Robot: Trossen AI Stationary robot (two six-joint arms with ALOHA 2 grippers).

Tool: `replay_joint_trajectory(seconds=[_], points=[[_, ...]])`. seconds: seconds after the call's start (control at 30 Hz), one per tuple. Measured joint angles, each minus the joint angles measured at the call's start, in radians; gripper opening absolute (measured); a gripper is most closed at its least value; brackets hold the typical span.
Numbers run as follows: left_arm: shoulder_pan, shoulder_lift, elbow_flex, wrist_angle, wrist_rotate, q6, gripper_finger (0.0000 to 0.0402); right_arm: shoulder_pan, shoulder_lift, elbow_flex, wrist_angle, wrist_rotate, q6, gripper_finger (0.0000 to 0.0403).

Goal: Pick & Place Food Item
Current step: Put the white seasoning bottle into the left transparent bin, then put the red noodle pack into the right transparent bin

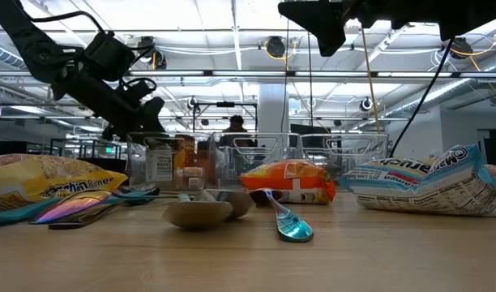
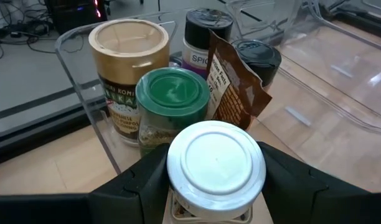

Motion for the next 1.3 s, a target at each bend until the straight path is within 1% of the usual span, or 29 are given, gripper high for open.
replay_joint_trajectory(seconds=[0.13,0.17,0.3,0.37,0.43,0.53,0.6,0.73,0.97,1.13,1.2,1.3], points=[[-0.001,0.0,-0.001,0.006,0.001,0.0,0.0214,0.0,0.0,0.0,0.0,-0.002,0.0,0.029],[-0.001,0.0,-0.001,0.006,0.001,0.0,0.0226,0.0,0.0,0.0,0.0,-0.002,0.0,0.029],[-0.001,0.0,-0.002,0.006,0.001,0.0,0.0306,0.0,0.0,0.001,0.0,-0.003,0.0,0.0287],[-0.001,0.0,-0.002,0.006,0.001,0.0,0.034,0.0,0.0,0.001,0.0,-0.003,0.0,0.0286],[-0.001,-0.001,-0.002,0.005,0.001,-0.003,0.0365,0.0,0.0,0.001,0.0,-0.003,0.0,0.0287],[-0.002,-0.024,-0.003,-0.004,0.006,-0.004,0.039,0.0,0.0,0.001,0.0,-0.003,0.0,0.0289],[-0.008,-0.045,-0.003,-0.001,0.012,-0.004,0.0395,0.0,0.0,0.001,0.0,-0.003,-0.002,0.029],[-0.029,-0.109,-0.003,-0.001,0.013,-0.003,0.039,0.0,0.0,0.001,0.0,-0.003,-0.014,0.029],[-0.091,-0.256,-0.003,-0.011,0.018,-0.003,0.0383,0.0,0.0,0.001,0.0,-0.003,-0.019,0.0287],[-0.155,-0.376,-0.003,-0.056,0.103,-0.005,0.0387,0.0,0.0,0.001,0.0,-0.003,-0.016,0.0288],[-0.19,-0.416,-0.003,-0.075,0.138,-0.01,0.0387,0.0,0.0,0.001,0.0,-0.003,0.012,0.029],[-0.248,-0.454,-0.003,-0.085,0.156,-0.007,0.0387,0.0,0.0,0.001,0.0,-0.004,0.07,0.029]])
